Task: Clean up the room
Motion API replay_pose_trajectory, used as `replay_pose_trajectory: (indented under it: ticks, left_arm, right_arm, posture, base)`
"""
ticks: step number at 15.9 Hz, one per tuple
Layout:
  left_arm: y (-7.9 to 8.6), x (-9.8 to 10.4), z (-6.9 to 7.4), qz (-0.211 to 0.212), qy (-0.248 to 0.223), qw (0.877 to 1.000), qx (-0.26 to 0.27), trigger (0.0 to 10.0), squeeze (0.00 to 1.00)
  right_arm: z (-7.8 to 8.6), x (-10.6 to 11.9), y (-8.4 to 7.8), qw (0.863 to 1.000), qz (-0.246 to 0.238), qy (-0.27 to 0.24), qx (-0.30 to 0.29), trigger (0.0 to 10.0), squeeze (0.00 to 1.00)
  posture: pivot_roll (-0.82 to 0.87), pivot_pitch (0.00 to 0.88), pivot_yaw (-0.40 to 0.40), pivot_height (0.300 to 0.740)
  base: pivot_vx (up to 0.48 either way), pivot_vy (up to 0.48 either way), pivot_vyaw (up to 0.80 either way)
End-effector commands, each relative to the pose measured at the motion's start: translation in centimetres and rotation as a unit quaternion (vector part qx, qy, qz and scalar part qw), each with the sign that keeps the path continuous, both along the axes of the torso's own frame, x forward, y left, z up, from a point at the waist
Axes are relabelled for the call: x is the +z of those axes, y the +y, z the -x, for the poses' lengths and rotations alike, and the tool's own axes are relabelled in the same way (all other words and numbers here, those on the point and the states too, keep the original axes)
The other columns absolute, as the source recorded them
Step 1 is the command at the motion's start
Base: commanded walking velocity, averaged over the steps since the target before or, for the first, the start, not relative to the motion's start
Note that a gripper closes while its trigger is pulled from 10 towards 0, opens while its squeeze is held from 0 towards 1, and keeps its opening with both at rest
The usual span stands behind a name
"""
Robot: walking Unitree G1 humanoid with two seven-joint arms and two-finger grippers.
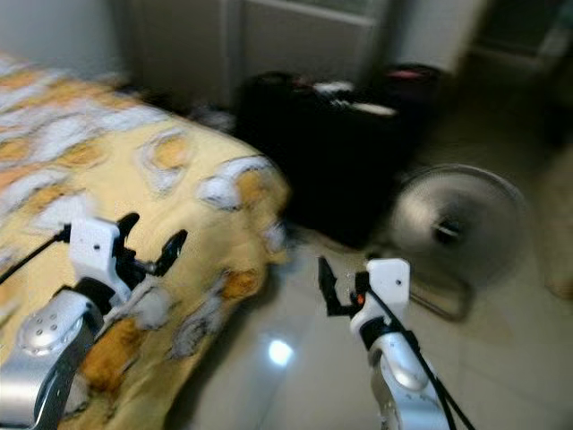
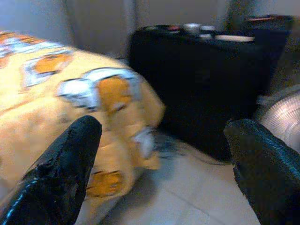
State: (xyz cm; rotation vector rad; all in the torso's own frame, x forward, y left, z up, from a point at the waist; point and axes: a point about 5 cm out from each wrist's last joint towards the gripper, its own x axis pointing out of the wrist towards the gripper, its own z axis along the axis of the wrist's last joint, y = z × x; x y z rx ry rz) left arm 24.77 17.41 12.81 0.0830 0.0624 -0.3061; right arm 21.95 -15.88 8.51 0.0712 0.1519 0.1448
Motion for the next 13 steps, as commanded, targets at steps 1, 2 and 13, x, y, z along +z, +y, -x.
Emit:
replay_pose_trajectory:
  ticks: [1, 2, 13]
  left_arm:
    - [-1.0, 0.0, -0.1, 0.002, -0.002, 1.0, -0.014, 10.0, 0.0]
    - [-0.9, 0.0, 0.0, 0.002, -0.002, 1.0, -0.014, 10.0, 0.0]
    - [-0.8, -1.1, 0.3, -0.01, -0.007, 1.0, 0.003, 10.0, 0.0]
  right_arm:
    - [-0.2, -0.2, -1.1, 1.0, 0.009, 0.0, -0.022, 10.0, 1.0]
    - [-0.2, -0.2, -1.2, 1.0, 0.009, 0.0, -0.022, 10.0, 1.0]
    - [-0.4, -0.9, -2.1, 0.999, 0.019, 0.003, -0.035, 10.0, 0.0]
  posture:
    - [-0.15, 0.0, -0.026, 0.74]
    - [-0.15, 0.0, -0.026, 0.74]
    - [-0.16, 0.0, -0.054, 0.74]
  base:
    - [0.36, 0.0, -0.8]
    - [0.36, 0.0, -0.8]
    - [0.36, 0.0, -0.21]
